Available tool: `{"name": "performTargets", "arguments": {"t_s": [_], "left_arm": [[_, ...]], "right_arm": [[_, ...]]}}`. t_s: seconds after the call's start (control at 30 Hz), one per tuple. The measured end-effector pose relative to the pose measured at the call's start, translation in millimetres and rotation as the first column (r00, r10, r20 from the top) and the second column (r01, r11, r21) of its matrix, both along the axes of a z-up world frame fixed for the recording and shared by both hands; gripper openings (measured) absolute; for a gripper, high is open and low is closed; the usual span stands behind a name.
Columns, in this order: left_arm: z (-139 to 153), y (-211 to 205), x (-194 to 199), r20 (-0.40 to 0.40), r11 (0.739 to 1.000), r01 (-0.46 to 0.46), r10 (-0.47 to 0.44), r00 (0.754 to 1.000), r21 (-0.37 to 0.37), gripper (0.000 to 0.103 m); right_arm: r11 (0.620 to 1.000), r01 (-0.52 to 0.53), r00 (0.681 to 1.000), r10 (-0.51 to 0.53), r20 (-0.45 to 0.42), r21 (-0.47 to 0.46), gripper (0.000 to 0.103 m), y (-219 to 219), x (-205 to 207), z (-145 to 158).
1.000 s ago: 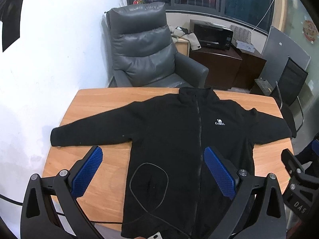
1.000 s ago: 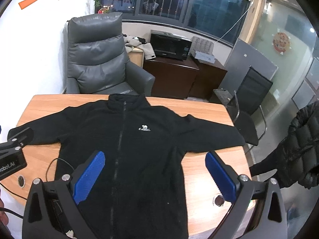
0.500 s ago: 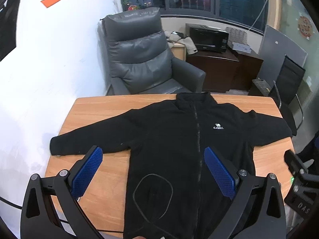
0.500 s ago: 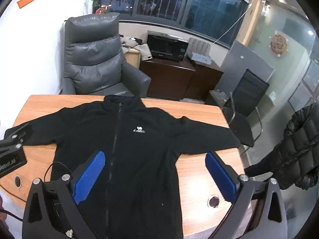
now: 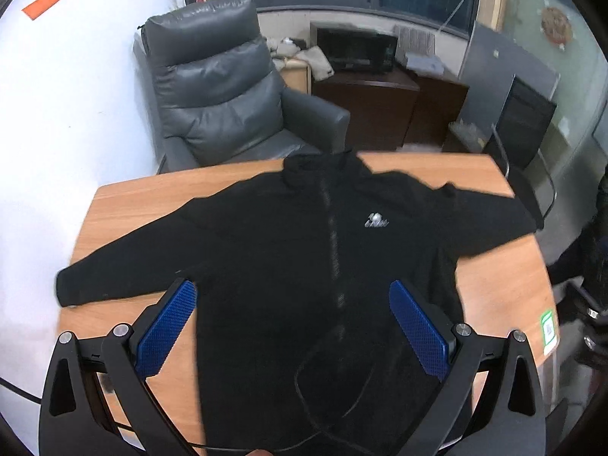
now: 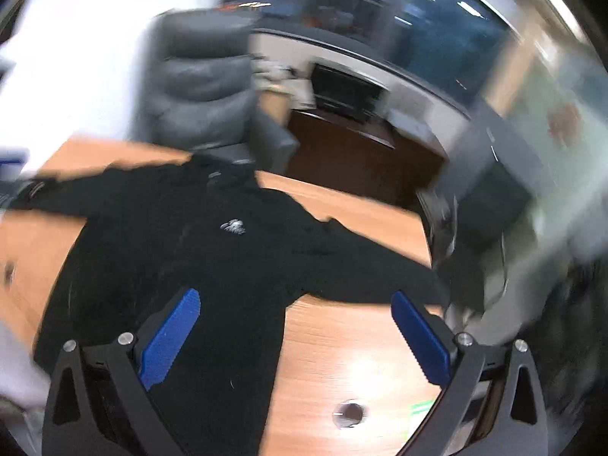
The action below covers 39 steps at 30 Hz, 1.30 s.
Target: Fold clothes
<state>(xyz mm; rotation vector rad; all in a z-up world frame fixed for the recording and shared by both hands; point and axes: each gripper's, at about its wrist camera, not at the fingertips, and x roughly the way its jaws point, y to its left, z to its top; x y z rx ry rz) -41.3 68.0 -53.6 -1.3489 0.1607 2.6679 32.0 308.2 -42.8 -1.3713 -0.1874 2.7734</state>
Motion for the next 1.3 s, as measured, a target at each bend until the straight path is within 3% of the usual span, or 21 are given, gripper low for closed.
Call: {"name": "performTargets", "arguments": {"t_s": [0.07,0.17,0.2,0.23,0.3,0.33,0.43,0.5,0.7,0.77,0.83,1.03,1.1,1.2,1.23,1.3], "left_arm": [[-9.9,10.2,1.6,-0.012,0.999,-0.023,0.022,1.0,-0.032,0.103],[-14.0,16.4,4.9,-0.029,1.0,-0.007,0.006,1.0,-0.02,0.103],[-14.9,19.1,4.2,-0.039,0.999,-0.004,0.002,0.999,-0.041,0.103],[-15.6,21.9,3.1,-0.048,0.998,-0.001,-0.002,0.999,-0.06,0.103],[-16.2,29.3,-2.9,-0.062,0.997,0.006,-0.011,0.998,-0.083,0.103],[-20.4,36.4,-9.7,-0.055,0.997,0.023,-0.027,0.998,-0.078,0.103],[-38.7,65.0,-35.7,-0.037,0.993,0.106,-0.108,0.993,-0.05,0.103],[-67.2,100.7,-64.3,-0.026,0.978,0.208,-0.208,0.978,-0.007,0.103],[-153.9,216.7,-143.6,0.014,0.898,0.437,-0.438,0.899,0.054,0.103],[-180.5,254.0,-169.4,0.025,0.868,0.493,-0.495,0.869,0.065,0.103],[-202.6,281.9,-183.6,0.049,0.845,0.531,-0.534,0.844,0.062,0.103],[-265.5,350.2,-215.6,0.133,0.774,0.631,-0.631,0.764,0.051,0.103],[-276.3,358.8,-219.8,0.136,0.765,0.642,-0.643,0.754,0.057,0.103],[-275.5,361.5,-225.1,0.115,0.768,0.636,-0.641,0.759,0.084,0.103],[-275.5,362.7,-225.1,0.113,0.766,0.638,-0.643,0.757,0.081,0.103],[-275.8,365.8,-223.1,0.106,0.757,0.65,-0.653,0.749,0.067,0.103]], "right_arm": [[0.987,0.108,0.994,-0.107,0.015,-0.121,0.103,19.5,-11.4,-21.9],[0.925,0.252,0.968,-0.246,0.058,-0.286,0.101,47.4,-28.6,-53.2],[0.946,0.195,0.981,-0.191,0.04,-0.259,0.1,46.2,-35.3,-52.8],[0.98,0.134,0.991,-0.133,0.014,-0.146,0.1,40.8,-44.4,-52.6],[0.997,0.069,0.997,-0.07,-0.019,-0.039,0.1,38.2,-56.1,-52.0],[0.998,0.04,0.998,-0.043,-0.043,-0.057,0.1,43.6,-62.4,-51.1],[0.969,0.043,0.996,-0.06,-0.065,-0.242,0.102,90.3,-85.5,-68.6],[0.962,0.064,0.995,-0.083,-0.059,-0.267,0.102,127.7,-100.4,-92.5],[0.986,0.143,0.986,-0.149,-0.073,-0.085,0.102,296.8,-116.8,-171.6],[0.982,0.17,0.984,-0.173,-0.039,-0.081,0.102,358.0,-115.1,-190.3],[0.971,0.195,0.98,-0.198,-0.014,-0.138,0.102,410.0,-116.8,-203.1],[0.882,0.262,0.965,-0.252,0.079,-0.392,0.102,529.9,-140.6,-265.5],[0.834,0.273,0.962,-0.248,0.116,-0.48,0.102,554.7,-150.1,-293.9],[0.746,0.265,0.964,-0.217,0.153,-0.611,0.098,570.7,-155.7,-325.9],[0.715,0.251,0.968,-0.201,0.152,-0.653,0.095,571.4,-159.5,-332.3],[0.647,0.221,0.975,-0.17,0.144,-0.73,0.079,572.6,-166.4,-344.1]]}}
